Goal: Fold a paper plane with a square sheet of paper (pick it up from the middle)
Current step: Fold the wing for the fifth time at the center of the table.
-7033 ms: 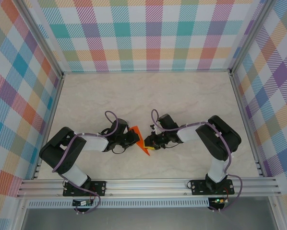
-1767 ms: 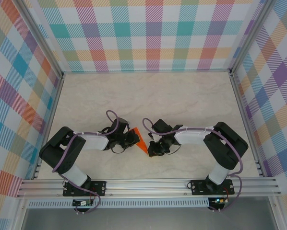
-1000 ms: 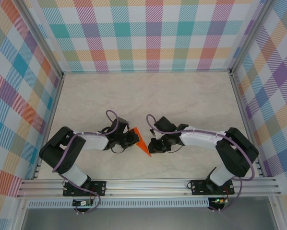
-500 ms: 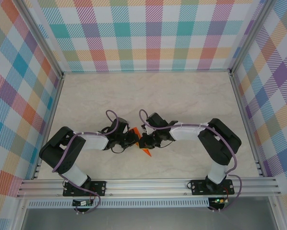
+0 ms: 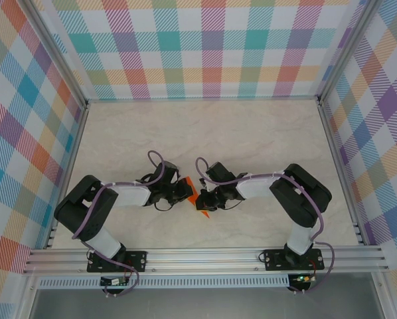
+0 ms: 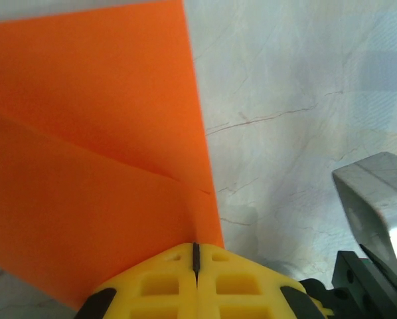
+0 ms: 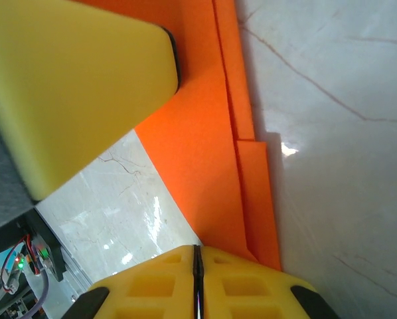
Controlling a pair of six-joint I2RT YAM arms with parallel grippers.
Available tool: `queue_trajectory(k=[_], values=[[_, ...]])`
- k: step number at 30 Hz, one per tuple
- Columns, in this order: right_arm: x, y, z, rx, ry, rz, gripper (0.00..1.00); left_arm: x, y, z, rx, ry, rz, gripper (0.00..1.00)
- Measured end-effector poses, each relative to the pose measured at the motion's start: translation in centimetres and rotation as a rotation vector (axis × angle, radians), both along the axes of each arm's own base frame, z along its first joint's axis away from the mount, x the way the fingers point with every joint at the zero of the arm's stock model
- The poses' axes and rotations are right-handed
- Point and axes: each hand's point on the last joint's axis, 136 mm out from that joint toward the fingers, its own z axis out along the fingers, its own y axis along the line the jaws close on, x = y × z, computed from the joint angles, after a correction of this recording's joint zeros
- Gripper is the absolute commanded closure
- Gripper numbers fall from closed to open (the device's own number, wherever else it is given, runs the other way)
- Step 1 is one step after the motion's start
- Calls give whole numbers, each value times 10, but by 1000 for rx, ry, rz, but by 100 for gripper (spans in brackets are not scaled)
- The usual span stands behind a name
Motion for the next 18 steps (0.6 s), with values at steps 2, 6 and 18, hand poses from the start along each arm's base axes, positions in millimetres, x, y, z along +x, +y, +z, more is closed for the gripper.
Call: queue_trajectory(k=[2,6,18], values=[[0,0,0,1,2,-1,90,4,-3,10,-4,-14,-14,84],[0,0,0,0,8,-8,91,13,-9,44,-27,-84,-33,81],[0,3,0,4,48,-29,91,-5,7,51,-18,-104,-25,89]])
